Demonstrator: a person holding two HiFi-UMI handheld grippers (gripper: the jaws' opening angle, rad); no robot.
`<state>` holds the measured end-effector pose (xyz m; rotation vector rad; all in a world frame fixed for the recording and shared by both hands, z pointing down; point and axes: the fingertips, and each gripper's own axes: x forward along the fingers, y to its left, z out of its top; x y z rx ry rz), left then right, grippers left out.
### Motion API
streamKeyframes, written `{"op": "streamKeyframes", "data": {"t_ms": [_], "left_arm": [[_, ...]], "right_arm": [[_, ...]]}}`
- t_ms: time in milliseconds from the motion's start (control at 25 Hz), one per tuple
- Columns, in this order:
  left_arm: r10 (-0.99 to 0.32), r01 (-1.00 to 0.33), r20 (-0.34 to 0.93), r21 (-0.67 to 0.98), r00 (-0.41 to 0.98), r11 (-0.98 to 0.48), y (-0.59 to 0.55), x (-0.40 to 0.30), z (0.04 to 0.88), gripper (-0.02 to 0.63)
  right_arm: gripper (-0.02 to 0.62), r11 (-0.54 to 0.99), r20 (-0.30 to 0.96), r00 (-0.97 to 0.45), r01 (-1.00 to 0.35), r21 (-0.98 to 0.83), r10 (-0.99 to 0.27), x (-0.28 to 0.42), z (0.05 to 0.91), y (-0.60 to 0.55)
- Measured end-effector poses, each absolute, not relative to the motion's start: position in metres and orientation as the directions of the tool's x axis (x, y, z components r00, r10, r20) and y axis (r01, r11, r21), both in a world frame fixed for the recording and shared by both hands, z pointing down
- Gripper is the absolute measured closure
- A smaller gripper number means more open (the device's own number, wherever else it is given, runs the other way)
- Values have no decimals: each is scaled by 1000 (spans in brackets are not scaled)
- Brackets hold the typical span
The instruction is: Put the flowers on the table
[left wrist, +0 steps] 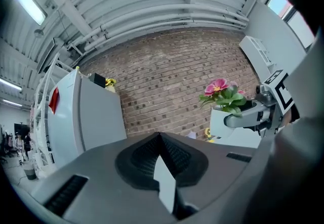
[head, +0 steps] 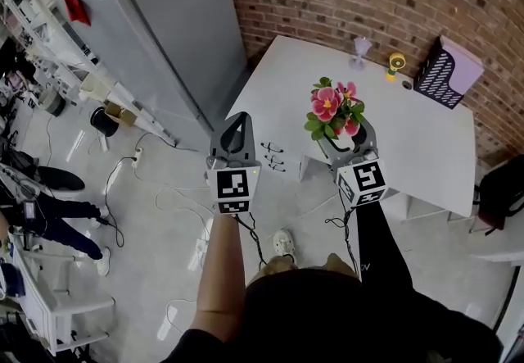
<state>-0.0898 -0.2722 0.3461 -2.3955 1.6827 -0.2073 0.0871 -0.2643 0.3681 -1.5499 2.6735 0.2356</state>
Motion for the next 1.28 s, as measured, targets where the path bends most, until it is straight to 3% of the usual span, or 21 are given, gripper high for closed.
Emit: {"op": "streamKeyframes", "data": {"t_ms": [200,560,1280], "left_arm": [[-924,-895,6,-248,381,-371,-313,-111,353,598],[-923,-898,17,-225,383,-377,-342,-143,361,598],[-929,-903,37,-222,369,-368,-426,-171,381,598]], "right_arm": [[256,509,-141,-518,-856,95,-844,54,368,-293],[256,588,-84,-589,-808,32,-804,9,379,-324],[256,593,-65,-594,-804,41,-802,-31,407,-437]]}}
